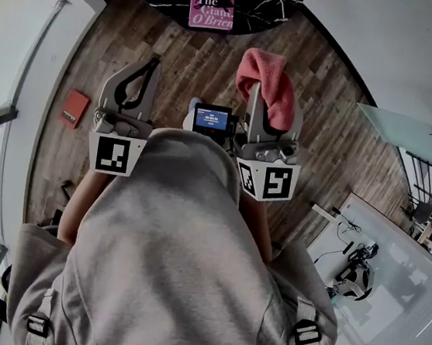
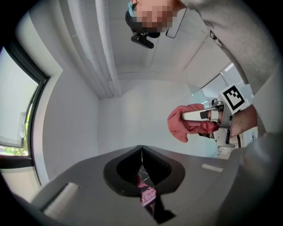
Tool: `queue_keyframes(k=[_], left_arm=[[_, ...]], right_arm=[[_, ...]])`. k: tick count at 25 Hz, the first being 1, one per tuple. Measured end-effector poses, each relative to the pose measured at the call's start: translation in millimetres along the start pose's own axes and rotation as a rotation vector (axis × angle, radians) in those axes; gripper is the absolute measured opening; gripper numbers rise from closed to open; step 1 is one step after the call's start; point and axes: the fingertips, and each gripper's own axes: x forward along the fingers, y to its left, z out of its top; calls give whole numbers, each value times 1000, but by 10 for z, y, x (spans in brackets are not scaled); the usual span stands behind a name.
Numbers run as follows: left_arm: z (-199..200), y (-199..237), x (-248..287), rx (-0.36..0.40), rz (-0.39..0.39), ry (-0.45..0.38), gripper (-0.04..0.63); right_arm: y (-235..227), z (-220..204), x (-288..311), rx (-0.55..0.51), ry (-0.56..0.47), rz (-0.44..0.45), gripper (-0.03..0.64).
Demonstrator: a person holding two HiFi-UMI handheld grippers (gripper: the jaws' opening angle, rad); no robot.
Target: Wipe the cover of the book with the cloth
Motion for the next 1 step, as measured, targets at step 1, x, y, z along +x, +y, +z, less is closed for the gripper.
queue_keyframes(k=[1], left_arm=[[-11, -9, 5, -1, -1, 6, 3]], right_arm=[[-14, -5, -3, 1, 1, -1, 91]])
